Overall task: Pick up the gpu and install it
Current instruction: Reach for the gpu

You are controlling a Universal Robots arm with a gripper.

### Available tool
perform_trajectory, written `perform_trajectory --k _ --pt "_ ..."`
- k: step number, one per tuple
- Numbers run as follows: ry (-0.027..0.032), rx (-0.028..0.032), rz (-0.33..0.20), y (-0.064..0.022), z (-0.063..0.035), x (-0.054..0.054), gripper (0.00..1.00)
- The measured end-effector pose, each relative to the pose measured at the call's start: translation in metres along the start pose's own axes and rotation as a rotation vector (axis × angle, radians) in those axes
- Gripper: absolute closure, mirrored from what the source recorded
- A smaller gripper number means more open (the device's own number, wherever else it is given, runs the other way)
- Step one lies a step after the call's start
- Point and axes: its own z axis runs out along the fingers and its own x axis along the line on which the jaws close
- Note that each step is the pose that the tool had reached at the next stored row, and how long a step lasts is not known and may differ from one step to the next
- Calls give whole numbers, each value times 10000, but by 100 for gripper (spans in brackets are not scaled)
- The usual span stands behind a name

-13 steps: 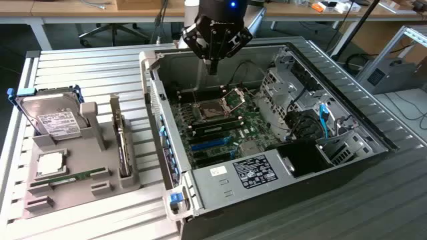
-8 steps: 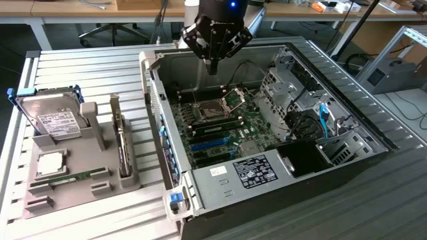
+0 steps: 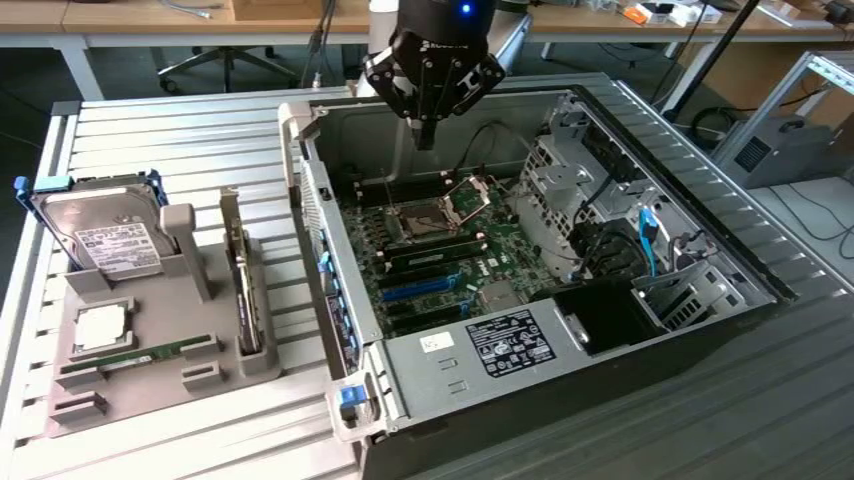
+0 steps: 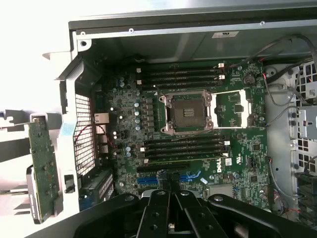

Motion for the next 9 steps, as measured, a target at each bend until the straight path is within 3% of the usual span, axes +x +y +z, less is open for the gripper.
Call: perform_trajectory --k 9 --pt "0 1 0 -16 -5 209 89"
